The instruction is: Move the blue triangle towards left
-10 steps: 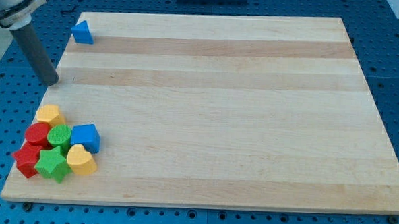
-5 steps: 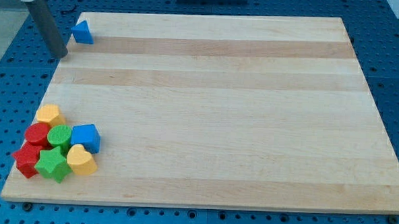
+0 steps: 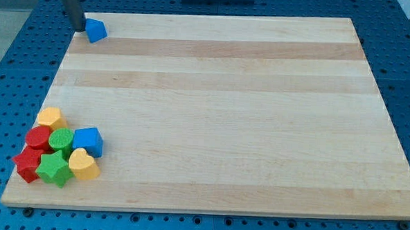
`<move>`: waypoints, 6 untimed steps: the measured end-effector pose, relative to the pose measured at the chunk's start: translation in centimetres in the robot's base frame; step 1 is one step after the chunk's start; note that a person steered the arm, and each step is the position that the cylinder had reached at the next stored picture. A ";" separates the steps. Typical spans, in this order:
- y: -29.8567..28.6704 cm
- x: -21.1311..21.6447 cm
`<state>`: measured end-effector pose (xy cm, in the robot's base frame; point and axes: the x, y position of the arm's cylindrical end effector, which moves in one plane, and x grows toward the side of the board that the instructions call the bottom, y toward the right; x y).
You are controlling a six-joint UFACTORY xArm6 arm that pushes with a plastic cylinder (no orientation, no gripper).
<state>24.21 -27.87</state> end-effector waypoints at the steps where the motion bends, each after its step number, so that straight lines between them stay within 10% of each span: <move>1: 3.6 2.5; 3: 11.2 9.3; 6: 6.8 4.8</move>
